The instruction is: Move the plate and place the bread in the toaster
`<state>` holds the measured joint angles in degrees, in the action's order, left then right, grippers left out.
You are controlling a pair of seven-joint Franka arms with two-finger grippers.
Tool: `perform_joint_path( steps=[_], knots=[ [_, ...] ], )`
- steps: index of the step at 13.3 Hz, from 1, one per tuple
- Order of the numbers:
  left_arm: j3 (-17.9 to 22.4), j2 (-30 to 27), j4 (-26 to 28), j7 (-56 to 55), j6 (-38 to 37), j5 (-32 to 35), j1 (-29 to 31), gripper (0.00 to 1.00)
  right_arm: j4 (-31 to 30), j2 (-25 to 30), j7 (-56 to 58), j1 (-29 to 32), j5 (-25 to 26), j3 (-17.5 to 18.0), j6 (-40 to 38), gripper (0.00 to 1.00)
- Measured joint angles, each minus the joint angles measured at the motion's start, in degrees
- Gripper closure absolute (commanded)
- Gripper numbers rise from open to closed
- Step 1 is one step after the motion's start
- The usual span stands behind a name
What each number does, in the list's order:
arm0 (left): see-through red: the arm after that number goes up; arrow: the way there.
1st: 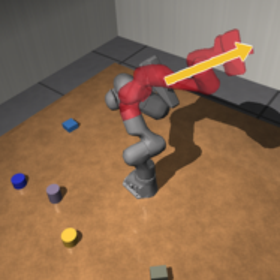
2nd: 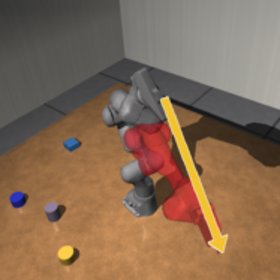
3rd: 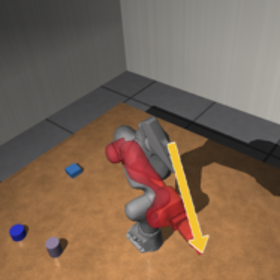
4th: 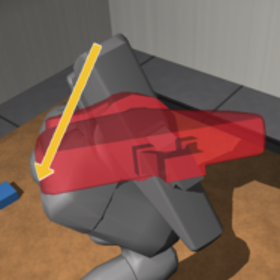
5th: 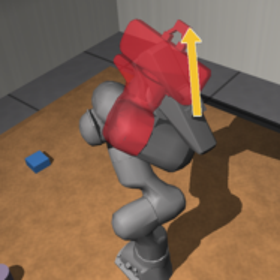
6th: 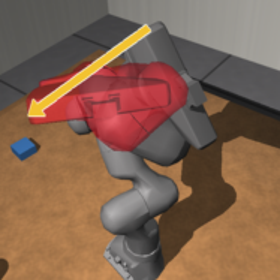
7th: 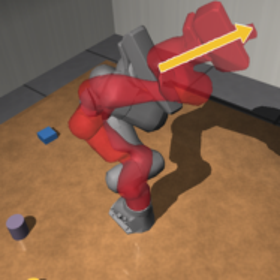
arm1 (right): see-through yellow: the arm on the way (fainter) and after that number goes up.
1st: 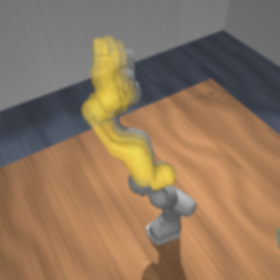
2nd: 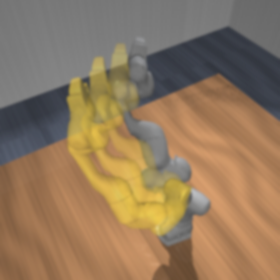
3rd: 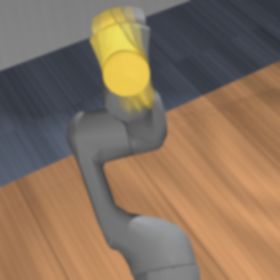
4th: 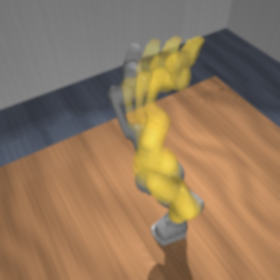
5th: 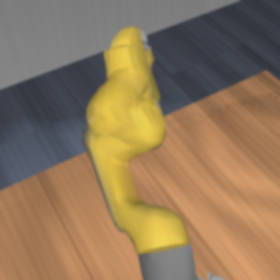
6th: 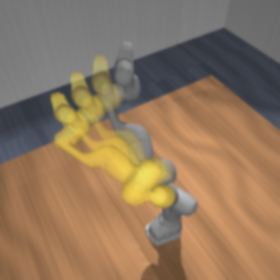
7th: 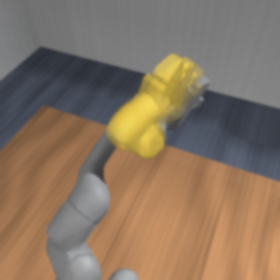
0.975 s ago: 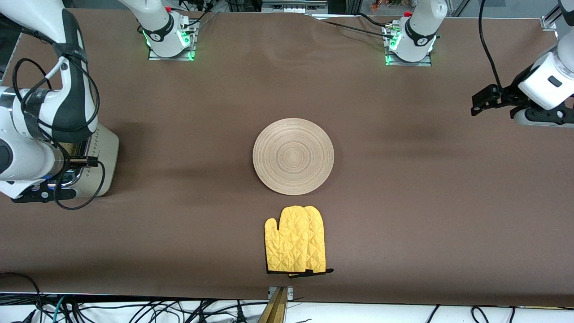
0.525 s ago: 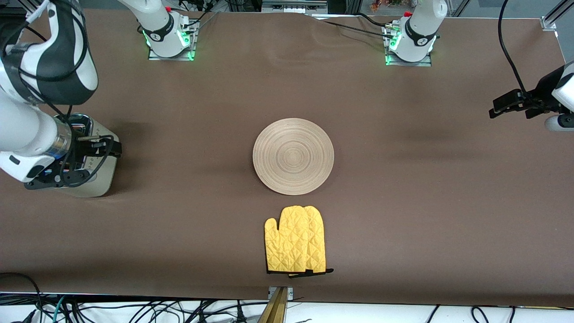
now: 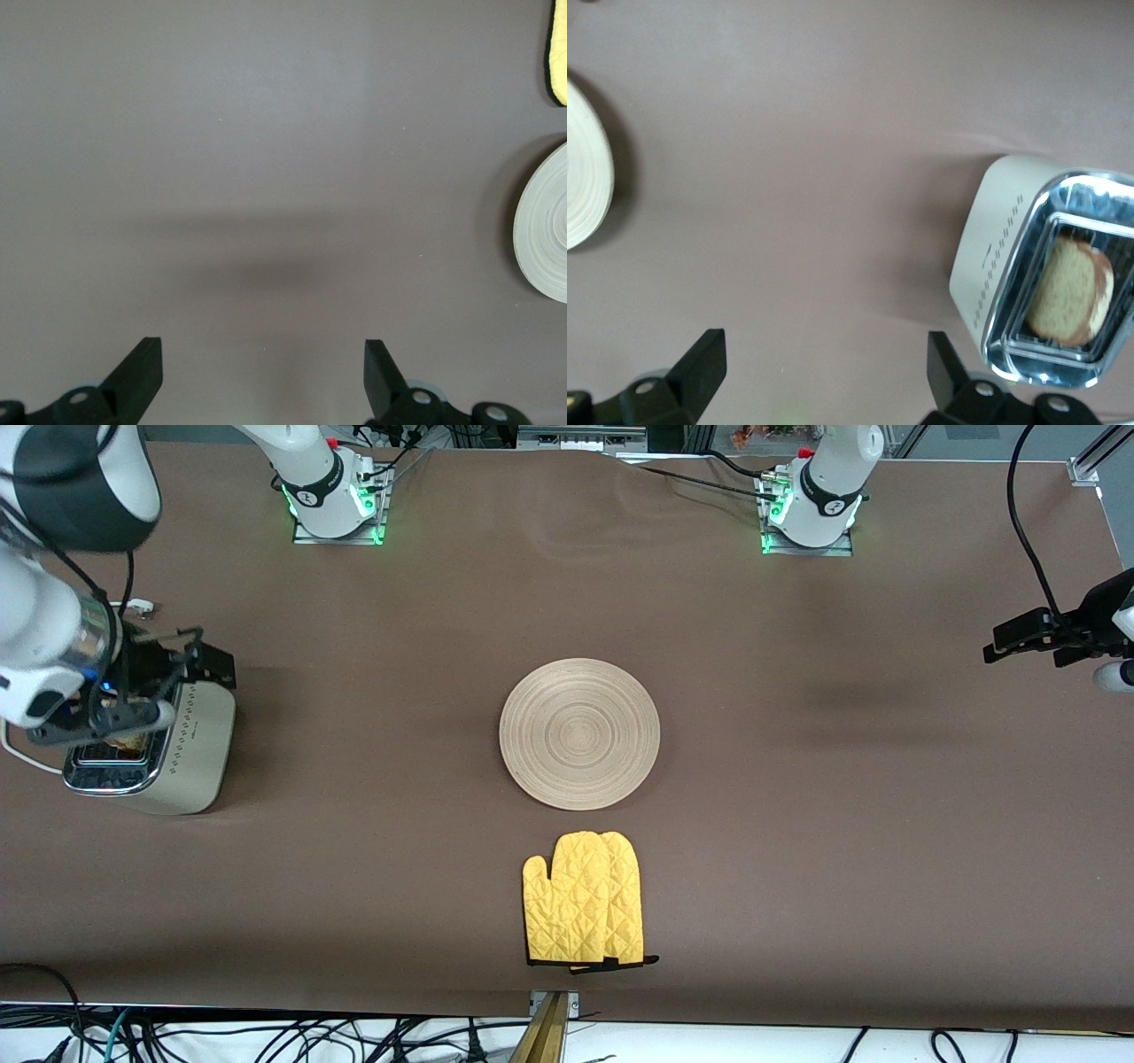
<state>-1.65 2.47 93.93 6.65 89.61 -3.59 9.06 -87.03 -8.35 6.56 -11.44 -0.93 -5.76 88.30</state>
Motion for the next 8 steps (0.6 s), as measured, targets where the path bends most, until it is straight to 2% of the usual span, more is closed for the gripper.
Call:
perform_joint_path(
  steps=[3,5,8],
  knots=[
    [0.01,1.47,-2.49,0.34,0.03,0.00,0.78,0.00,-4.31,4.51,0.18,2.28,-0.04,2.51,0.09,0.00],
    [-0.02,2.31,-3.65,0.37,0.02,0.00,0.90,0.00,-4.90,4.60,0.22,3.86,-0.05,4.48,0.25,0.00],
    [-0.20,2.66,-4.00,0.37,0.02,0.00,0.90,0.00,-5.16,4.39,0.23,3.98,-0.05,4.77,0.34,0.00]
  ],
)
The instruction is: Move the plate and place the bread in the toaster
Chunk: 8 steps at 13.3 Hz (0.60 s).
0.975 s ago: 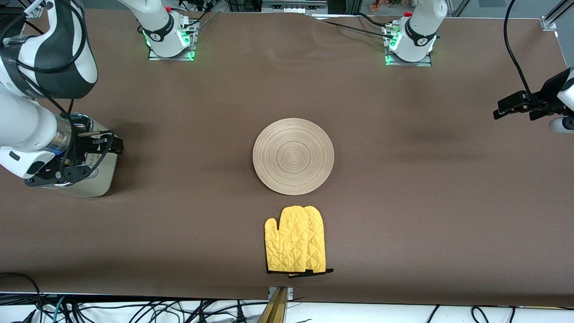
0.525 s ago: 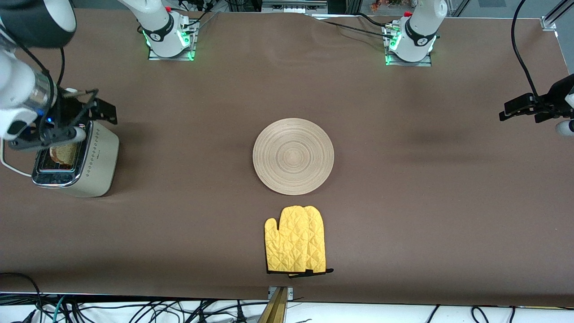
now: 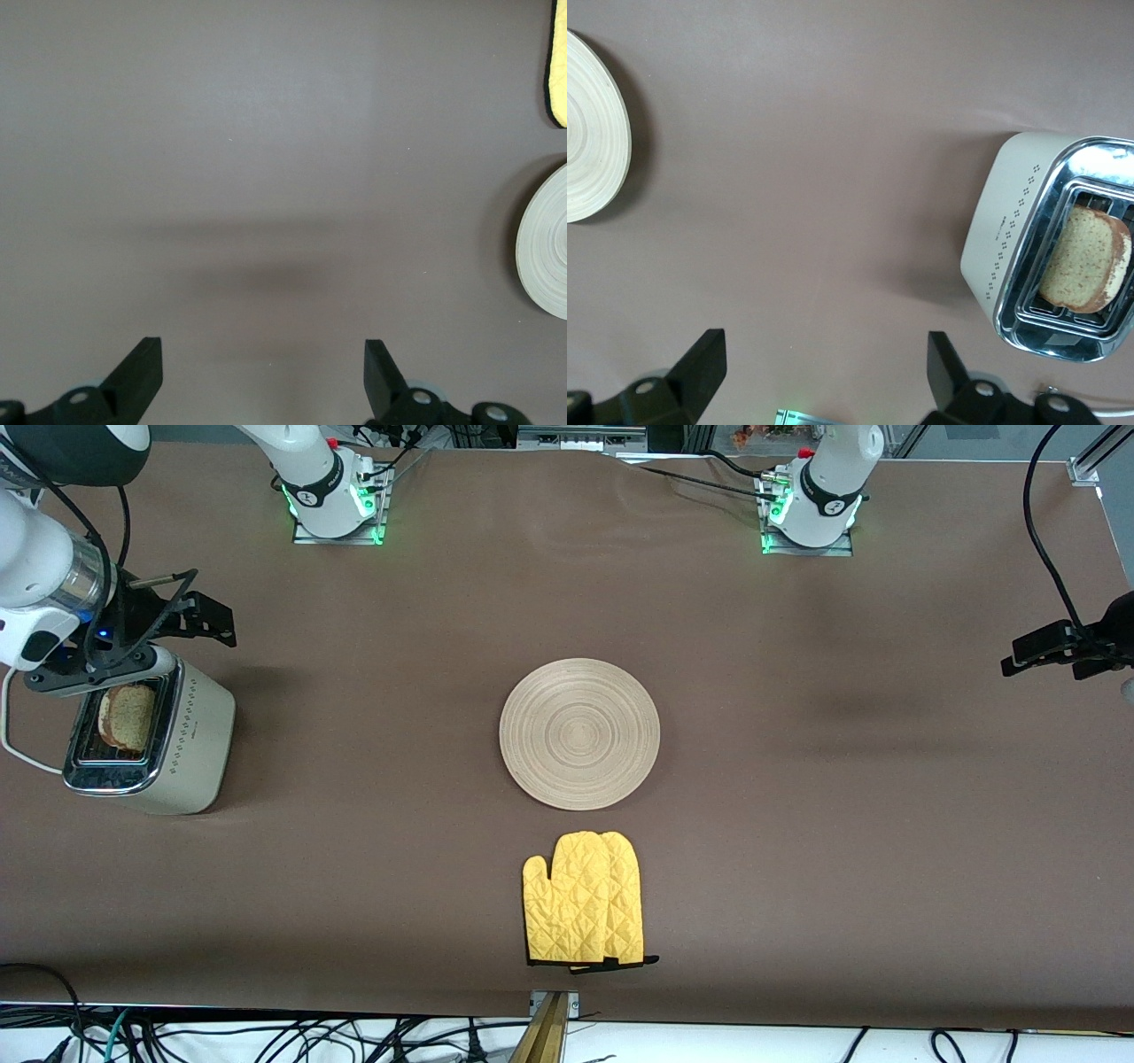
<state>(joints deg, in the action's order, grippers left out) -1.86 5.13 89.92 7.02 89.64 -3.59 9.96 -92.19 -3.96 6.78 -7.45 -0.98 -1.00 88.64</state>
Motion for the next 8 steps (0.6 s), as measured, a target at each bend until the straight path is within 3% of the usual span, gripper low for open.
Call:
perform_joint_path(
  steps=[8],
  knots=[
    [-0.50,0.01,-0.22,0.00,-0.02,0.00,-0.12,0.00,0.02,0.99,0.00,0.06,0.05,0.03,-0.02,0.00]
  ],
)
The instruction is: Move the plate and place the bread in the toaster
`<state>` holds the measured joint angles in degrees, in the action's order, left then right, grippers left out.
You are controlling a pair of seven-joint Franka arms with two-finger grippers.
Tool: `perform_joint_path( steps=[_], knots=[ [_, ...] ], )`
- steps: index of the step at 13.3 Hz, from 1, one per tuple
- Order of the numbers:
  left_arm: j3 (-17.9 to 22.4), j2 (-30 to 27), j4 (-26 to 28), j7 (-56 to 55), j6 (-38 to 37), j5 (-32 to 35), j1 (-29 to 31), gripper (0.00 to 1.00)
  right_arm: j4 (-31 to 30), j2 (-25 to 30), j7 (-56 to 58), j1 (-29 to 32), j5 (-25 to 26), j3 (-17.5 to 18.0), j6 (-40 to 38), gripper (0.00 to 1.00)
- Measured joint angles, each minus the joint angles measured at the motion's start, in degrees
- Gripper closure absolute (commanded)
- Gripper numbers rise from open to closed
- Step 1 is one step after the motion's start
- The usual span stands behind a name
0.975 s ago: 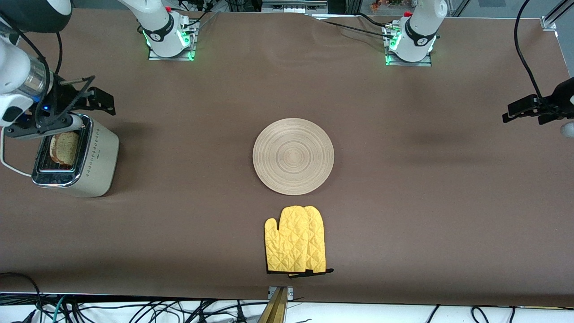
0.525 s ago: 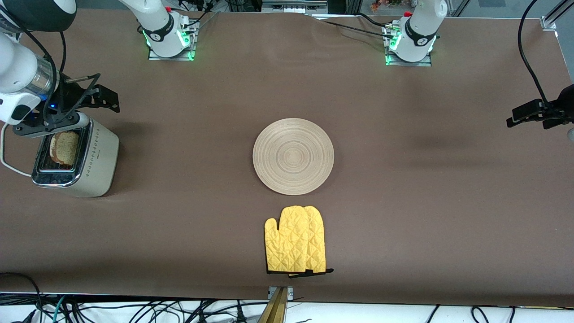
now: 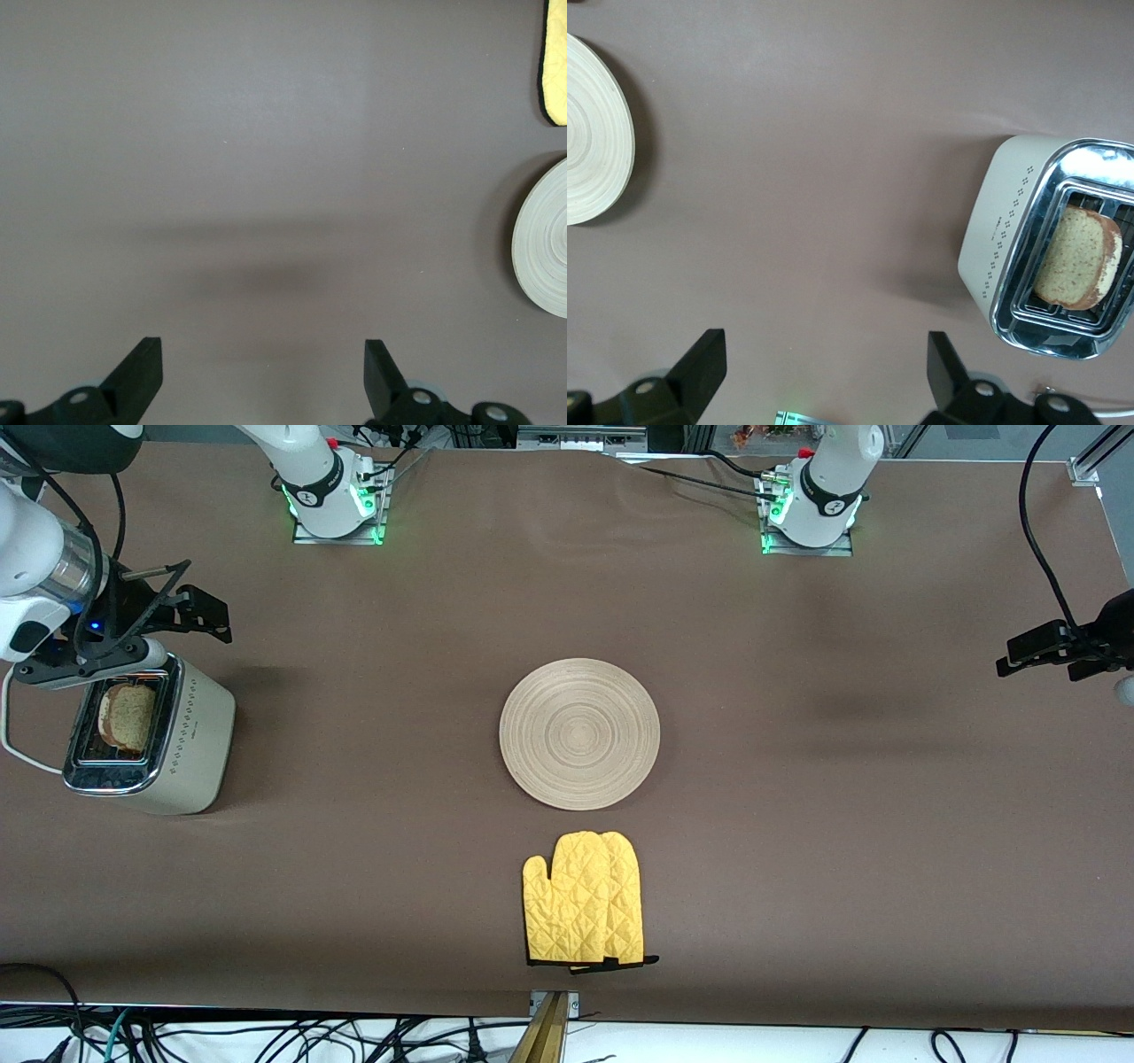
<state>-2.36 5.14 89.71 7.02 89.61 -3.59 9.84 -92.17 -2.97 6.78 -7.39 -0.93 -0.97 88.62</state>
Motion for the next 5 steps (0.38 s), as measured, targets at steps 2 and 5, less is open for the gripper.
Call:
perform_joint_path(
  steps=[2,5],
  knots=[
    [0.05,0.00,0.00,0.00,0.00,0.00,0.11,0.00,0.00,-0.04,-0.02,0.00,0.00,0.17,0.00,0.00],
    [0.06,0.00,0.00,0.00,0.00,0.00,0.19,0.00,0.08,-0.04,-1.99,0.00,0.00,0.47,0.03,0.00]
  ],
)
